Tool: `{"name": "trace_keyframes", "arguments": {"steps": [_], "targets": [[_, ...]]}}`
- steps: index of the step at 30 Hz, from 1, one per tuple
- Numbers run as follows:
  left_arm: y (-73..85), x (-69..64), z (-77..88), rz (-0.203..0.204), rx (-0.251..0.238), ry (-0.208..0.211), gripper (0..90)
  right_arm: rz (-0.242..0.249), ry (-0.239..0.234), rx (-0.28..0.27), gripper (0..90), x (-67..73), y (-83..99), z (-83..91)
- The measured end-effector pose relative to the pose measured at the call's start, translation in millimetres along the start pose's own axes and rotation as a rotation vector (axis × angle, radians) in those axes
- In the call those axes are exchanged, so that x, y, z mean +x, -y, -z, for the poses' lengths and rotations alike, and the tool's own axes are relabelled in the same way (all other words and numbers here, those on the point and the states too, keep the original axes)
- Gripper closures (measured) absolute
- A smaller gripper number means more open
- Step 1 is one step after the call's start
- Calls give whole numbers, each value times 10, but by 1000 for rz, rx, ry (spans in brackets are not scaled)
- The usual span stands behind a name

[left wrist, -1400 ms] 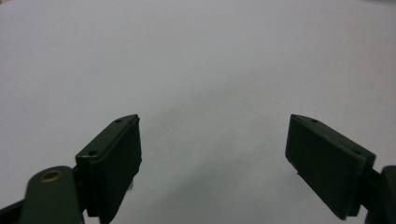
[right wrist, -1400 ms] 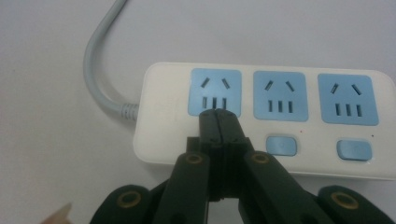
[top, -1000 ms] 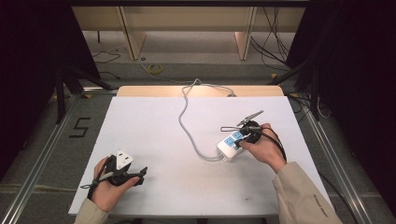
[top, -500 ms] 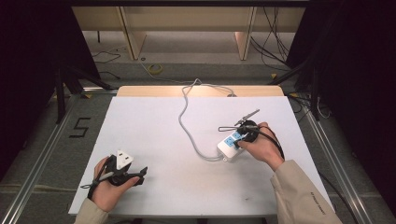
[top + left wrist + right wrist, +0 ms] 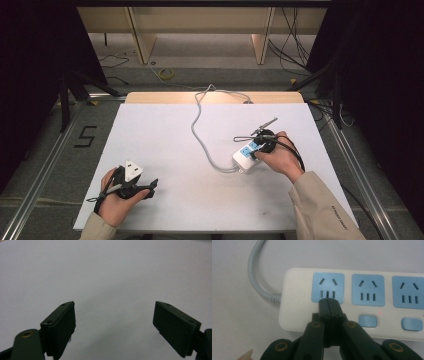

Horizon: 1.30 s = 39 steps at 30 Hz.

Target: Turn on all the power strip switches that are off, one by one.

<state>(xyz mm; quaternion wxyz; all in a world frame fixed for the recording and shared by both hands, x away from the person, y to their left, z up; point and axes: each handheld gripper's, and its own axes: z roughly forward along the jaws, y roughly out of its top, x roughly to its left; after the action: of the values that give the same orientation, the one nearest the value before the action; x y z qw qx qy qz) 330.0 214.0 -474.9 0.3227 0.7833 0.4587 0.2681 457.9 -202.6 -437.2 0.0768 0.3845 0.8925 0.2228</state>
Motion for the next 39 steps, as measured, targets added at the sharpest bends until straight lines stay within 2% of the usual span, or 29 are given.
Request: {"name": "trace_keyframes", "arguments": {"steps": [7, 11, 17, 21, 28, 39], "targets": [[-4, -10, -6, -2, -1, 3, 181, -19, -28, -9, 900, -40, 23, -14], [-5, -8, 1, -3, -3, 3, 182, -5, -4, -1, 900, -7, 7, -15], [2, 6, -8, 1, -1, 2, 183, 7, -5, -11, 900, -7, 10, 8], [4, 5, -3, 0, -2, 0, 183, -6, -25, -60, 900, -15, -12, 70], [4, 9, 3, -2, -1, -1, 183, 4, -18, -69, 900, -24, -67, 173], [4, 11, 5, -2, -1, -1, 184, 12, -12, -58, 900, -30, -85, 218]]}}
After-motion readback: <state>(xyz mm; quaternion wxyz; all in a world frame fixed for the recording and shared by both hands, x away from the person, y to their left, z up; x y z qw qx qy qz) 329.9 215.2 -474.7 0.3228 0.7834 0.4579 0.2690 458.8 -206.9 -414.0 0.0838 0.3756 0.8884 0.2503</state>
